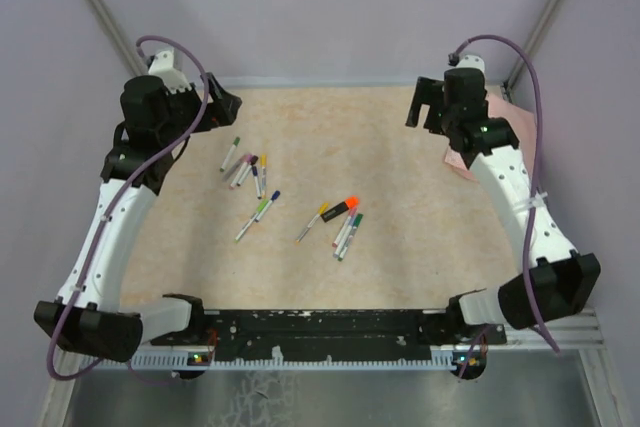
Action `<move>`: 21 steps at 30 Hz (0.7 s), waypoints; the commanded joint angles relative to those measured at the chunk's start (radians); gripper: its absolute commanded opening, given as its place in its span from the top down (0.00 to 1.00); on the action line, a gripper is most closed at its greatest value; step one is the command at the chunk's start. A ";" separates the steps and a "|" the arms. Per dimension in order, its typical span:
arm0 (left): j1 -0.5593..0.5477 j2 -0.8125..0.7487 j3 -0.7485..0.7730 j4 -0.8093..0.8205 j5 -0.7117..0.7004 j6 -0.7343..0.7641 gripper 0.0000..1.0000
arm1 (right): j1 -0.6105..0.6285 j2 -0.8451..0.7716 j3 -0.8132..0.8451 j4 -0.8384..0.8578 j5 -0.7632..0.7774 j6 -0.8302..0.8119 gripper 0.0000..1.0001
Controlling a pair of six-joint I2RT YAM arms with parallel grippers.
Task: Open the pen caps
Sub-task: Pick up the pen from the center of the board.
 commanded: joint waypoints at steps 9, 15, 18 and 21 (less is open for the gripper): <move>0.099 0.063 -0.106 0.184 0.209 -0.022 0.00 | -0.165 0.310 0.333 -0.127 -0.386 -0.197 0.03; 0.083 0.056 -0.138 0.181 0.210 0.047 0.00 | -0.193 0.339 0.289 -0.031 -0.585 -0.341 0.02; 0.078 0.032 -0.192 0.226 0.223 0.055 0.00 | -0.204 0.351 0.275 0.009 -0.661 -0.365 0.02; 0.074 -0.002 -0.268 0.307 0.241 0.047 0.00 | -0.210 0.366 0.273 0.047 -0.721 -0.358 0.02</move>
